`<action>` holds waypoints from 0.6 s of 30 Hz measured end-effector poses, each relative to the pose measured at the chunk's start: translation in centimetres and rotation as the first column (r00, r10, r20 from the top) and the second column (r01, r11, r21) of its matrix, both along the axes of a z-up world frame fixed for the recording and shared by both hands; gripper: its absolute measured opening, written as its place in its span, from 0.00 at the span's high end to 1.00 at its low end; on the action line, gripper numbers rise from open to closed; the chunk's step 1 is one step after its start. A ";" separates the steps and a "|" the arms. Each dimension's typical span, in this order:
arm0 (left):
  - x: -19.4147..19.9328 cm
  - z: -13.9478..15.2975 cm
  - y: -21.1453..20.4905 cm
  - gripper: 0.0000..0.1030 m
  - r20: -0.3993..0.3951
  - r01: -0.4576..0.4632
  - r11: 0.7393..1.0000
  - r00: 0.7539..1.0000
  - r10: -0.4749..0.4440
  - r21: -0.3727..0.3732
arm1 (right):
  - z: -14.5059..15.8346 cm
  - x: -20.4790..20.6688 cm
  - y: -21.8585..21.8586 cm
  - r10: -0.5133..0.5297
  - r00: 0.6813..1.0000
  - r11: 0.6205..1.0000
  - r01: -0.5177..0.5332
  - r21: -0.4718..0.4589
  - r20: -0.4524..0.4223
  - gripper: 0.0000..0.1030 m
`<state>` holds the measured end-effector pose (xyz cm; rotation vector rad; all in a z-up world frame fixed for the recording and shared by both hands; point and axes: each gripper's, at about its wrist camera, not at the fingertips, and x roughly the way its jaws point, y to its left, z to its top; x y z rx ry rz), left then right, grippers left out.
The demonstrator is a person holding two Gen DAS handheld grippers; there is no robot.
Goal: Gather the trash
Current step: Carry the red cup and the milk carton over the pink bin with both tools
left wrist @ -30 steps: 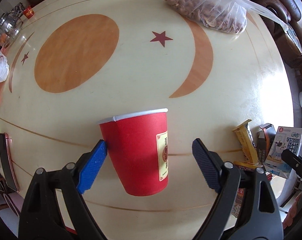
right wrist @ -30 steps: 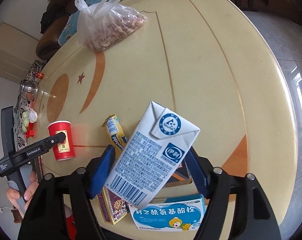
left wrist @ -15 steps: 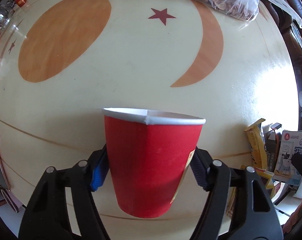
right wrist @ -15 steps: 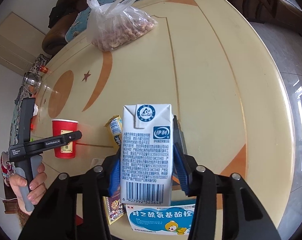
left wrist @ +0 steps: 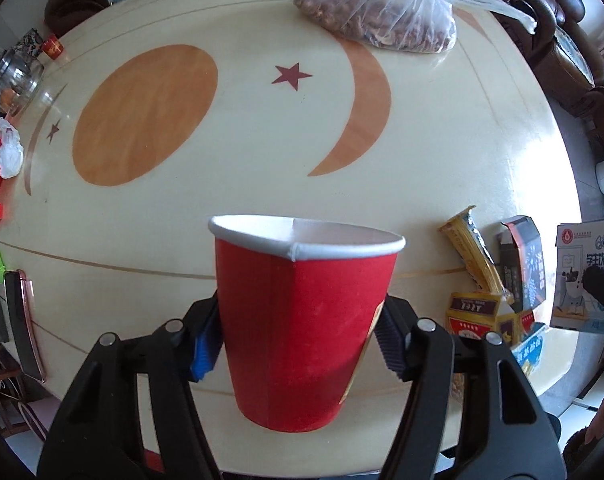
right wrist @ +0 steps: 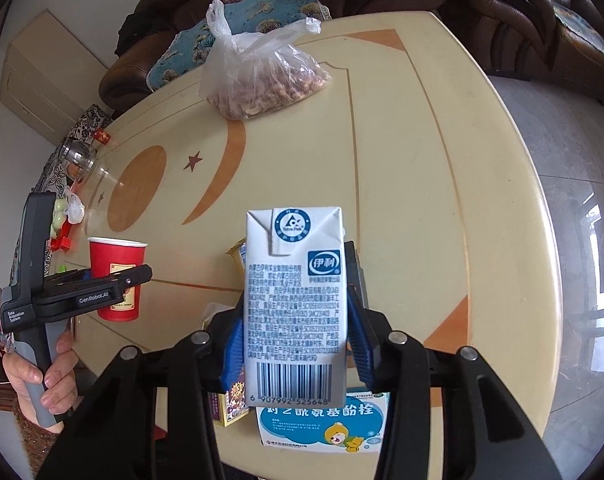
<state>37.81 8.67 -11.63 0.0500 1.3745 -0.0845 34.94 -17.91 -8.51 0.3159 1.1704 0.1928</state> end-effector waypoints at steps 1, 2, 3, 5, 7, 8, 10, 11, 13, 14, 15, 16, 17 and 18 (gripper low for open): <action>-0.8 0.9 -0.1 0.39 0.017 0.008 1.000 1.000 -0.008 0.002 | 0.5 -0.4 0.0 0.002 1.000 1.000 -0.001 -0.014 0.013 0.58; -1.5 1.4 -0.2 0.39 0.031 0.014 1.000 0.999 -0.015 0.004 | 1.0 -0.9 -0.1 0.003 1.000 1.000 -0.003 -0.027 0.026 0.58; -2.1 2.2 -0.3 0.39 0.047 0.020 1.000 0.999 -0.020 0.006 | 1.5 -1.4 -0.2 0.005 0.999 0.999 -0.004 -0.039 0.038 0.58; -3.2 4.0 -0.3 0.39 0.078 0.027 1.000 0.997 -0.027 0.006 | 2.4 -2.6 -0.2 0.015 0.998 0.998 -0.012 -0.056 0.061 0.58; -5.0 5.1 -0.5 0.39 0.114 0.038 0.999 0.993 -0.038 0.003 | 3.7 -4.1 -0.3 0.024 0.996 0.997 -0.018 -0.075 0.090 0.58; -6.1 5.9 -0.7 0.39 0.133 0.045 0.999 0.990 -0.045 0.005 | 4.3 -4.9 -0.3 0.028 0.994 0.996 -0.019 -0.082 0.105 0.58; -8.5 7.2 -0.7 0.39 0.164 0.055 0.998 0.985 -0.055 0.004 | 5.5 -6.8 -0.2 0.038 0.990 0.995 -0.024 -0.098 0.136 0.58; -9.9 7.7 -1.0 0.39 0.180 0.063 0.998 0.982 -0.062 -0.001 | 6.1 -7.8 -0.2 0.044 0.988 0.994 -0.028 -0.104 0.150 0.58; -12.7 8.6 -1.6 0.39 0.204 0.076 0.997 0.976 -0.072 -0.009 | 7.1 -10.0 -0.1 0.056 0.983 0.993 -0.036 -0.116 0.173 0.58; -14.2 8.9 -1.9 0.39 0.218 0.087 0.996 0.972 -0.082 -0.013 | 7.5 -11.2 0.0 0.064 0.981 0.992 -0.042 -0.120 0.184 0.58; -15.5 9.1 -2.3 0.39 0.231 0.098 0.995 0.969 -0.092 -0.012 | 7.9 -12.2 0.1 0.071 0.979 0.991 -0.047 -0.125 0.193 0.58; -16.9 9.4 -2.8 0.39 0.247 0.111 0.994 0.963 -0.106 -0.006 | 8.2 -13.4 0.2 0.076 0.976 0.991 -0.051 -0.128 0.202 0.58; -18.1 9.5 -3.3 0.39 0.262 0.123 0.992 0.958 -0.118 0.000 | 8.4 -14.4 0.3 0.082 0.975 0.990 -0.055 -0.131 0.208 0.58; -19.1 9.6 -3.7 0.39 0.275 0.133 0.991 0.953 -0.130 0.007 | 8.6 -15.4 0.4 0.087 0.973 0.989 -0.059 -0.135 0.214 0.58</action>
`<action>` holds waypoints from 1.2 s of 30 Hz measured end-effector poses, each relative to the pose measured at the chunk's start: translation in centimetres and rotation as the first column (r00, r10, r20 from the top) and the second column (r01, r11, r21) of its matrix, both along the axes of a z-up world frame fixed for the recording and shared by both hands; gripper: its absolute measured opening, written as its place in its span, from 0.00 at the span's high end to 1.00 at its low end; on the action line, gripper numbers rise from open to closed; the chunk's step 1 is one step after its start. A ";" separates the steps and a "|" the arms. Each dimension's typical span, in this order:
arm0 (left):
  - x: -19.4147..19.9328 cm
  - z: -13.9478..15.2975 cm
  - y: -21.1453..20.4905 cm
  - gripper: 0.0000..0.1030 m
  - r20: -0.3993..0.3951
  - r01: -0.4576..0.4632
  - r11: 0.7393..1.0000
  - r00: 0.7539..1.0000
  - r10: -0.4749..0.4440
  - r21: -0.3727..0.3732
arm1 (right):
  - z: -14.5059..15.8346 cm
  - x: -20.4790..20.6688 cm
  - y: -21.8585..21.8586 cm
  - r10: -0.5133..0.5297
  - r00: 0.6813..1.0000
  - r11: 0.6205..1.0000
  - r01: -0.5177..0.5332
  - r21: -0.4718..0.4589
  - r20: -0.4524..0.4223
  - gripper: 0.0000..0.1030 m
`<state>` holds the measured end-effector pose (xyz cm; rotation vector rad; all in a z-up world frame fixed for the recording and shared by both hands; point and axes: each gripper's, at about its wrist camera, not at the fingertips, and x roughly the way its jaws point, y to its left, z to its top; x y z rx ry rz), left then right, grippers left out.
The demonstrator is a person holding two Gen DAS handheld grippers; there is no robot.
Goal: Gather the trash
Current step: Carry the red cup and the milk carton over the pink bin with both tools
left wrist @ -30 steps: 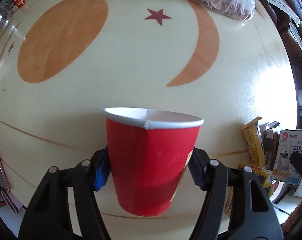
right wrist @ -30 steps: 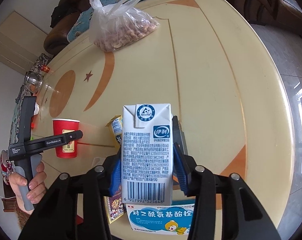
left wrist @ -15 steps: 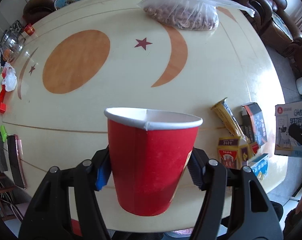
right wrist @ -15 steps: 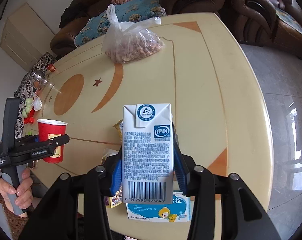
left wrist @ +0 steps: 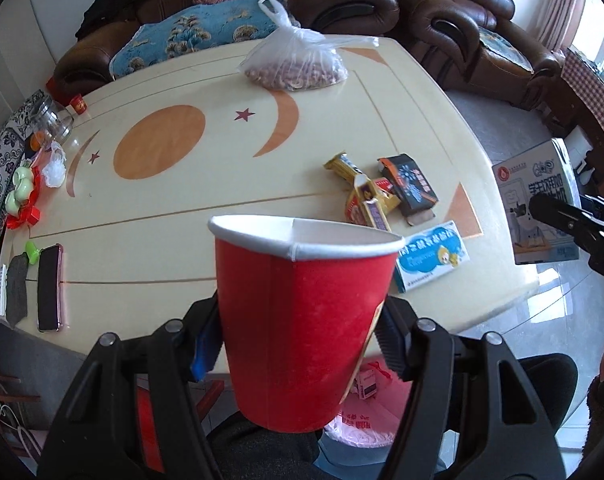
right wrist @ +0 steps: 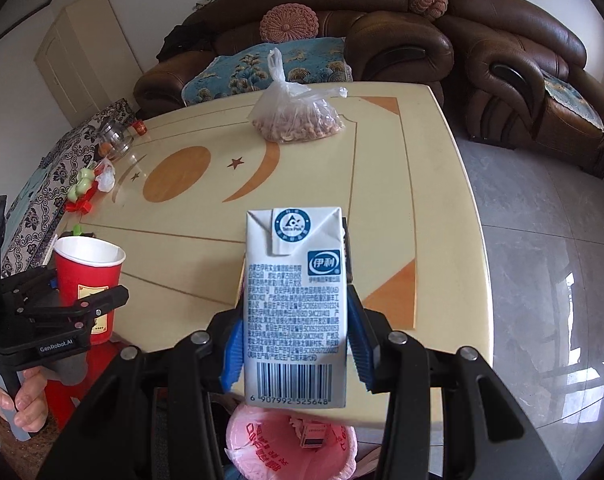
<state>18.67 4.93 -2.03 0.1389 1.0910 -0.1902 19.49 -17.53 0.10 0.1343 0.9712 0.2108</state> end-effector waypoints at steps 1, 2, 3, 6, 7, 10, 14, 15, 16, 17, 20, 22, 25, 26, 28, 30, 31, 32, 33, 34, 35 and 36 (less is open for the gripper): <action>-1.3 0.2 -0.4 0.39 0.017 0.008 1.000 1.000 -0.008 0.008 | 0.2 -1.0 0.1 0.003 1.000 1.000 -0.003 -0.004 0.007 0.58; -2.2 0.2 -0.8 0.39 0.028 0.018 1.000 0.999 -0.018 0.010 | 0.4 -2.1 0.2 0.008 1.000 1.000 -0.008 -0.011 0.015 0.58; -3.1 0.2 -1.1 0.39 0.035 0.033 0.999 0.999 -0.033 0.007 | 0.5 -3.2 0.4 0.013 1.000 1.000 -0.013 -0.019 0.022 0.58; -5.7 0.2 -2.0 0.39 0.051 0.068 0.998 0.996 -0.068 -0.003 | 0.8 -6.2 0.7 0.023 0.999 0.999 -0.022 -0.031 0.038 0.58; -6.4 0.1 -2.3 0.39 0.057 0.076 0.997 0.996 -0.075 -0.003 | 0.8 -7.0 0.9 0.025 0.999 0.999 -0.024 -0.027 0.040 0.58; -8.7 -0.1 -3.0 0.39 0.074 0.105 0.994 0.992 -0.104 -0.005 | 0.7 -9.5 1.3 0.037 0.998 0.999 -0.035 -0.033 0.044 0.58; -10.7 -1.0 -3.6 0.39 0.075 0.130 0.991 0.989 -0.129 -0.011 | 0.3 -12.1 1.9 0.045 0.998 0.998 -0.043 -0.048 0.054 0.58; -11.1 -1.3 -3.7 0.39 0.074 0.131 0.991 0.989 -0.130 -0.008 | 0.2 -12.7 2.0 0.048 0.997 0.998 -0.046 -0.046 0.055 0.58; -11.4 -1.6 -3.8 0.39 0.068 0.133 0.991 0.989 -0.132 -0.010 | 0.0 -13.2 2.0 0.048 0.997 0.998 -0.045 -0.044 0.057 0.58; -11.8 -2.1 -3.9 0.39 0.059 0.143 0.990 0.988 -0.142 -0.017 | -0.1 -13.7 2.1 0.045 0.997 0.998 -0.042 -0.045 0.061 0.58; -12.8 -3.6 -4.4 0.39 0.043 0.153 0.988 0.987 -0.153 -0.007 | -0.8 -14.9 2.3 0.041 0.997 0.998 -0.038 -0.049 0.061 0.58; -13.3 -4.8 -4.8 0.39 0.026 0.163 0.987 0.986 -0.163 -0.004 | -1.5 -15.4 2.3 0.039 0.998 0.998 -0.037 -0.045 0.054 0.58; -14.0 -6.4 -5.3 0.39 0.008 0.186 0.983 0.983 -0.186 0.001 | -2.7 -16.0 2.3 0.032 0.999 0.998 -0.030 -0.050 0.042 0.58; -14.3 -7.0 -5.4 0.39 -0.001 0.191 0.982 0.982 -0.191 -0.001 | -3.2 -16.2 2.2 0.029 0.999 0.998 -0.027 -0.051 0.036 0.58; -14.5 -8.2 -5.7 0.39 -0.027 0.201 0.980 0.979 -0.201 -0.010 | -4.4 -16.5 2.1 0.018 1.000 0.998 -0.017 -0.053 0.021 0.58; -14.6 -9.4 -5.8 0.39 -0.054 0.203 0.979 0.978 -0.203 -0.012 | -5.6 -16.7 2.0 0.010 1.000 0.998 -0.009 -0.069 0.009 0.58; -14.6 -10.1 -6.0 0.39 -0.070 0.208 0.978 0.976 -0.208 -0.013 | -6.2 -16.8 2.0 0.005 1.000 0.997 -0.005 -0.076 0.005 0.58; -14.6 -10.6 -6.0 0.39 -0.083 0.209 0.978 0.974 -0.210 -0.013 | -6.7 -16.9 2.0 0.001 1.000 0.997 -0.001 -0.081 0.000 0.58; -14.6 -11.3 -6.1 0.39 -0.095 0.205 0.979 0.974 -0.205 -0.010 | -7.3 -17.0 1.9 -0.002 1.000 0.997 0.002 -0.081 -0.007 0.58; -14.5 -11.7 -6.1 0.39 -0.103 0.203 0.979 0.974 -0.203 -0.007 | -7.8 -17.0 1.8 -0.006 1.000 0.997 0.005 -0.080 -0.014 0.58; -14.4 -12.3 -6.1 0.39 -0.117 0.204 0.979 0.972 -0.203 -0.006 | -8.3 -17.1 1.8 -0.011 1.000 0.997 0.009 -0.080 -0.019 0.58; -14.4 -12.8 -6.1 0.39 -0.126 0.202 0.979 0.971 -0.202 -0.007 | -8.7 -17.1 1.9 -0.013 1.000 0.997 0.011 -0.080 -0.024 0.58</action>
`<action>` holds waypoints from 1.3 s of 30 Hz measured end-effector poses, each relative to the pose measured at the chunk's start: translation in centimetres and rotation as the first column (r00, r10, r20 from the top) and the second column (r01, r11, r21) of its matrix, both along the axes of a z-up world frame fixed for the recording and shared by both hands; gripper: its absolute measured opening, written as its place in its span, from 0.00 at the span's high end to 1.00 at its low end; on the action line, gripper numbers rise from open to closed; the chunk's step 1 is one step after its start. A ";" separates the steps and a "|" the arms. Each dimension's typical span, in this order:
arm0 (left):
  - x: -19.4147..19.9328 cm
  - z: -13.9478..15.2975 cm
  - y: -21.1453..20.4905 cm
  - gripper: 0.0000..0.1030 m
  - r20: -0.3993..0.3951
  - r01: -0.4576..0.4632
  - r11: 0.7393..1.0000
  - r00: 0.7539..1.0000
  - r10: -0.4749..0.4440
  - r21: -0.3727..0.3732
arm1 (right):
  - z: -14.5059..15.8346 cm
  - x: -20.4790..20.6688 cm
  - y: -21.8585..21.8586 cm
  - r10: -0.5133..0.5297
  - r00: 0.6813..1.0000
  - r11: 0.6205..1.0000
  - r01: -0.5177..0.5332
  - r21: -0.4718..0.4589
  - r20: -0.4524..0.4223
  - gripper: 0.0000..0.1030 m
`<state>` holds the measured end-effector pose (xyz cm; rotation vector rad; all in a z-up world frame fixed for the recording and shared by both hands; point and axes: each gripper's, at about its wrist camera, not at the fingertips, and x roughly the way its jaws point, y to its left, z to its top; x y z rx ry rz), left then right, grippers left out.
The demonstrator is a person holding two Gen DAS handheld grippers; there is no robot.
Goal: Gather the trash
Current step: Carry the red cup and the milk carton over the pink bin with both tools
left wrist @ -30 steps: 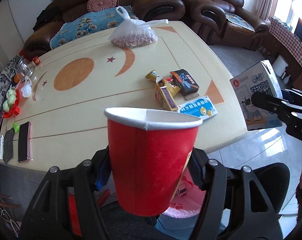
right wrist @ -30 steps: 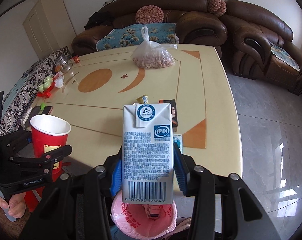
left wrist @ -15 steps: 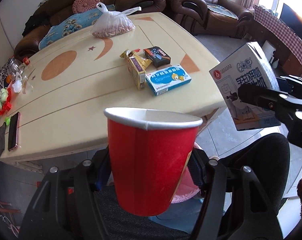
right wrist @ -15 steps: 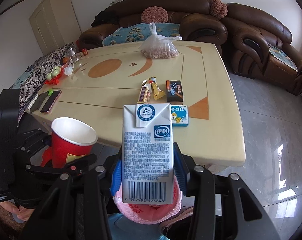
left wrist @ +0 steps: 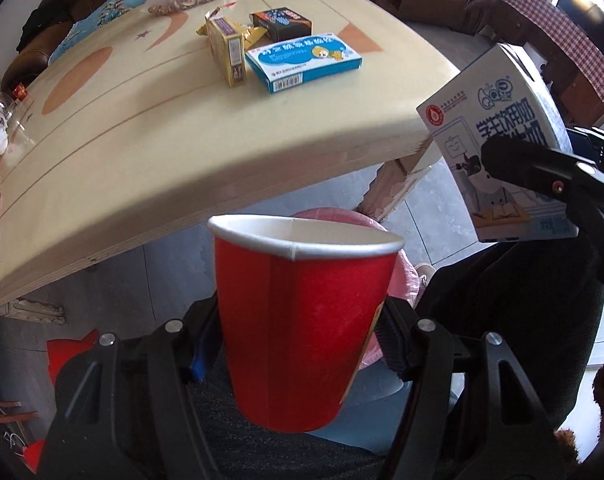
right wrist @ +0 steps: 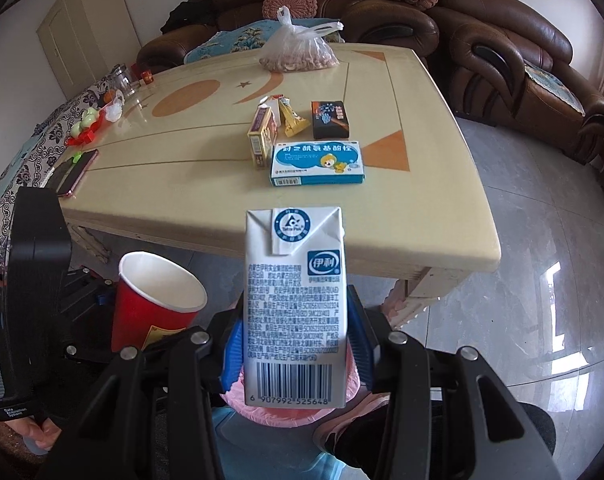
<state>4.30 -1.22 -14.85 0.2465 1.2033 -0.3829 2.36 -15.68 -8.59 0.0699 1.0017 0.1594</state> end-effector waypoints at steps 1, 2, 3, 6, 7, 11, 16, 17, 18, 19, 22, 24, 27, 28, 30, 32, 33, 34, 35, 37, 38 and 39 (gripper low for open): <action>0.0 -0.4 -0.1 0.39 -0.005 -0.001 1.000 1.000 0.001 0.002 | -0.5 0.0 0.0 -0.003 1.000 1.000 0.003 -0.002 -0.006 0.58; 0.0 -0.9 -0.2 0.39 -0.012 0.000 1.000 1.000 0.000 0.006 | -1.0 0.0 0.1 -0.004 1.000 1.000 0.004 -0.005 -0.010 0.58; 0.0 -1.4 -0.2 0.39 -0.019 0.002 1.000 1.000 -0.002 0.009 | -1.5 -0.1 0.1 -0.006 1.000 1.000 0.006 -0.007 -0.013 0.58; -0.1 -3.2 -0.5 0.39 -0.046 0.004 1.000 0.999 -0.004 -0.003 | -2.9 -0.1 0.4 -0.012 1.000 1.000 0.012 -0.024 -0.020 0.58; -0.2 -3.8 -0.7 0.39 -0.053 0.002 1.000 0.999 -0.002 -0.002 | -3.5 -0.1 0.4 -0.015 1.000 1.000 0.014 -0.024 -0.027 0.58; -0.5 -6.4 -1.1 0.39 -0.110 0.006 1.000 0.994 -0.007 -0.005 | -6.2 0.0 0.0 -0.032 0.997 0.999 0.032 0.003 -0.075 0.58; -0.3 -9.2 -1.3 0.39 -0.174 -0.002 1.000 0.985 0.002 -0.003 | -9.5 0.2 -0.6 -0.053 0.990 0.998 0.055 0.015 -0.134 0.58; -0.2 -9.7 -1.3 0.39 -0.185 -0.004 1.000 0.983 0.004 -0.001 | -10.2 0.3 -0.7 -0.057 0.988 0.998 0.060 0.017 -0.145 0.58; -0.1 -10.2 -1.3 0.39 -0.193 -0.007 1.000 0.981 0.007 0.004 | -10.8 0.4 -0.8 -0.060 0.986 0.998 0.063 0.016 -0.155 0.58; -0.1 -10.6 -1.3 0.39 -0.199 -0.008 1.000 0.980 0.010 0.010 | -11.3 0.5 -0.8 -0.063 0.985 0.998 0.066 0.014 -0.162 0.58; 0.4 -12.1 -1.1 0.39 -0.233 -0.023 1.000 0.972 0.026 0.014 | -13.0 0.9 -1.0 -0.073 0.981 0.997 0.074 0.002 -0.179 0.58; 0.8 -13.1 -0.9 0.39 -0.256 -0.036 0.999 0.966 0.040 0.019 | -14.1 1.0 -1.1 -0.075 0.978 0.997 0.076 0.001 -0.193 0.58; 1.9 -14.6 -0.8 0.39 -0.293 -0.060 0.998 0.954 0.061 0.012 | -15.8 1.5 -1.3 -0.079 0.972 0.997 0.081 0.002 -0.223 0.58; 2.1 -15.1 -0.6 0.39 -0.313 -0.073 0.997 0.947 0.070 0.003 | -16.4 1.7 -1.3 -0.080 0.969 0.997 0.083 0.002 -0.234 0.58; 2.6 -15.9 -0.2 0.39 -0.341 -0.097 0.995 0.936 0.087 -0.012 | -17.6 1.9 -1.4 -0.081 0.964 0.996 0.085 0.007 -0.253 0.58; 3.0 -16.6 0.2 0.38 -0.375 -0.121 0.992 0.921 0.104 -0.022 | -18.5 2.1 -1.5 -0.078 0.960 0.996 0.084 0.009 -0.269 0.58; 3.2 -16.8 0.3 0.38 -0.388 -0.130 0.991 0.915 0.111 -0.025 | -18.9 2.3 -1.5 -0.077 0.958 0.997 0.083 0.009 -0.276 0.58; 3.3 -17.2 0.4 0.38 -0.395 -0.140 0.990 0.911 0.119 -0.023 | -19.3 2.4 -1.5 -0.076 0.956 0.997 0.082 0.009 -0.282 0.58; 3.5 -17.6 0.5 0.38 -0.400 -0.145 0.989 0.908 0.128 -0.014 | -19.8 2.5 -1.5 -0.073 0.954 0.997 0.079 0.011 -0.290 0.58; 3.8 -18.7 0.5 0.38 -0.413 -0.151 0.989 0.900 0.137 -0.001 | -20.5 2.9 -1.3 -0.067 0.950 0.997 0.073 0.009 -0.305 0.58; 3.9 -19.1 0.4 0.38 -0.422 -0.154 0.988 0.896 0.141 0.003 | -21.1 3.1 -1.2 -0.063 0.946 0.998 0.069 0.008 -0.317 0.58; 4.0 -19.5 0.4 0.38 -0.432 -0.158 0.987 0.890 0.144 0.004 | -21.5 3.2 -1.1 -0.057 0.943 0.998 0.065 0.014 -0.329 0.58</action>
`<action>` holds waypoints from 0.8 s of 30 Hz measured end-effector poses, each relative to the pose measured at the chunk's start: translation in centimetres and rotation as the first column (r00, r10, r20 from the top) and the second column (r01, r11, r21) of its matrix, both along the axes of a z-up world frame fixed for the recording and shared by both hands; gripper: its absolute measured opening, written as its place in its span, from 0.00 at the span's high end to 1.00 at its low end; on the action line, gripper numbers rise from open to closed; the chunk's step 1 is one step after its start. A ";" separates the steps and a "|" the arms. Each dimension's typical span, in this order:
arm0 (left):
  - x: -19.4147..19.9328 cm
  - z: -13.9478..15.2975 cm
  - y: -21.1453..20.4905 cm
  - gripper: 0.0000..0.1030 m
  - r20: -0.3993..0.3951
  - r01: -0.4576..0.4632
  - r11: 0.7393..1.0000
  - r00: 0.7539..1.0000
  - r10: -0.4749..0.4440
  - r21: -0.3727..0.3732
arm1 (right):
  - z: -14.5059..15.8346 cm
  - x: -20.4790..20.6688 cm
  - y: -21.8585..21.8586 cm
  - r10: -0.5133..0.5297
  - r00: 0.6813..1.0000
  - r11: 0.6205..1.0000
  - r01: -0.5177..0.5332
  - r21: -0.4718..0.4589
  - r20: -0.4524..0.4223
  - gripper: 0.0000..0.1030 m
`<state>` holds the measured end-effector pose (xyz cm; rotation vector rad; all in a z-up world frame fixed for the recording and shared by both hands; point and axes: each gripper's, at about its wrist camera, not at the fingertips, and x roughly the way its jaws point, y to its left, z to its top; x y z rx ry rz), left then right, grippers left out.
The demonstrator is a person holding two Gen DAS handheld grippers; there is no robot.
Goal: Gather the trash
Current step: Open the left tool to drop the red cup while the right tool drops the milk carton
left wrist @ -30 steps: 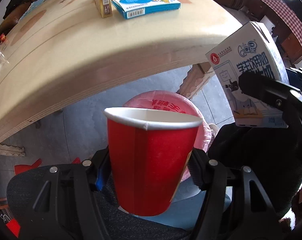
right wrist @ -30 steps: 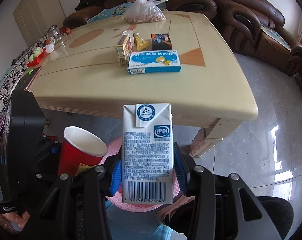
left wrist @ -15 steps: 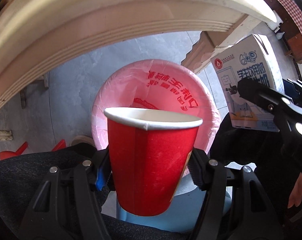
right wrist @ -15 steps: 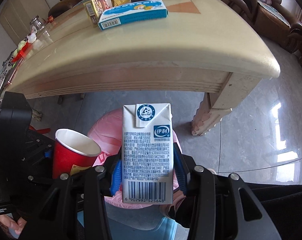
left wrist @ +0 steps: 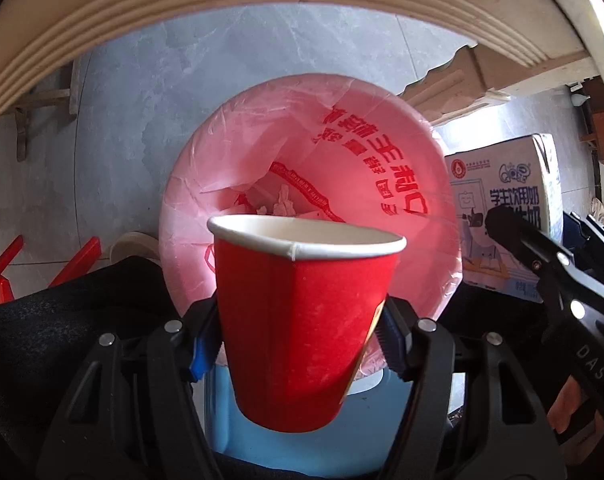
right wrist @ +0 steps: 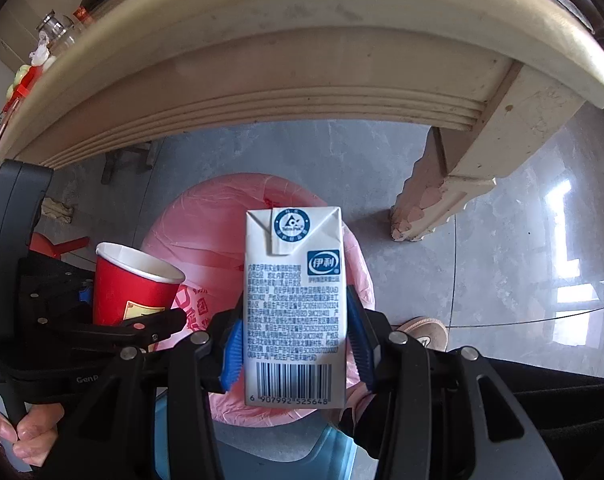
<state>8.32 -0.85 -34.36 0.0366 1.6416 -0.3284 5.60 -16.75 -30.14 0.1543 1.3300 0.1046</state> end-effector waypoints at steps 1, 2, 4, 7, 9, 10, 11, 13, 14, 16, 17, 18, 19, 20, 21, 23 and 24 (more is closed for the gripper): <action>0.1 -0.5 0.0 0.38 -0.014 -0.004 1.000 1.000 0.004 -0.002 | -0.5 0.1 0.1 0.004 1.000 1.000 -0.004 0.007 -0.012 0.58; 0.2 -0.8 0.0 0.38 -0.026 -0.005 1.000 1.000 0.005 -0.002 | -1.0 0.2 0.3 0.010 1.000 1.000 -0.010 0.008 -0.024 0.58; 0.4 -1.5 0.1 0.38 -0.055 -0.020 1.000 0.998 0.020 -0.007 | -1.7 0.4 0.6 0.023 0.999 1.000 -0.023 0.005 -0.039 0.58; 0.7 -2.6 0.2 0.38 -0.078 -0.025 0.999 0.997 0.027 0.026 | -2.4 0.6 1.0 0.032 0.998 0.999 -0.031 0.017 -0.061 0.58; 0.8 -3.2 -0.1 0.36 -0.079 -0.009 0.997 0.997 0.015 0.074 | -3.0 0.8 1.2 0.035 0.996 0.999 -0.034 0.016 -0.077 0.58; 0.8 -3.5 -0.2 0.36 -0.087 -0.004 0.997 0.996 0.011 0.078 | -3.3 0.9 1.2 0.035 0.996 0.999 -0.033 0.018 -0.087 0.58; 0.8 -3.7 -0.3 0.34 -0.099 0.000 0.997 0.995 0.008 0.073 | -3.7 1.0 1.2 0.034 0.995 0.999 -0.032 0.021 -0.097 0.58; 0.9 -3.9 -0.3 0.33 -0.111 0.007 0.997 0.994 0.002 0.082 | -4.2 1.2 1.1 0.034 0.993 0.999 -0.032 0.024 -0.117 0.58; 0.9 -3.9 -0.3 0.33 -0.104 0.010 0.995 0.995 0.000 0.097 | -4.5 1.2 1.1 0.035 0.991 0.999 -0.032 0.025 -0.129 0.58; 0.9 -3.9 -0.2 0.30 -0.092 0.013 0.992 0.996 -0.002 0.125 | -5.1 1.4 1.0 0.035 0.989 0.999 -0.031 0.030 -0.145 0.58; 0.9 -4.0 -0.1 0.29 -0.090 0.013 0.991 0.996 -0.001 0.134 | -5.4 1.5 1.1 0.039 0.988 0.999 -0.035 0.032 -0.153 0.57; 1.0 -4.0 -0.1 0.29 -0.090 0.011 0.990 0.996 0.002 0.142 | -5.6 1.5 1.2 0.042 0.986 0.999 -0.038 0.033 -0.159 0.57; 1.0 -4.1 0.1 0.29 -0.090 0.008 0.988 0.996 0.005 0.153 | -5.7 1.6 1.3 0.045 0.986 0.999 -0.039 0.037 -0.163 0.57; 1.1 -4.1 0.2 0.29 -0.083 0.003 0.987 0.996 0.011 0.164 | -5.9 1.6 1.4 0.047 0.985 0.998 -0.040 0.044 -0.166 0.56; 1.2 -4.1 0.3 0.28 -0.081 -0.001 0.986 0.997 0.015 0.168 | -6.0 1.7 1.5 0.050 0.984 0.998 -0.043 0.048 -0.172 0.56; 1.4 -4.2 0.7 0.28 -0.082 -0.014 0.984 0.996 0.029 0.176 | -6.4 1.8 1.6 0.054 0.982 0.998 -0.048 0.042 -0.181 0.55; 1.4 -4.3 0.8 0.28 -0.086 -0.020 0.984 0.996 0.035 0.175 | -6.5 1.9 1.7 0.056 0.981 0.998 -0.050 0.037 -0.183 0.55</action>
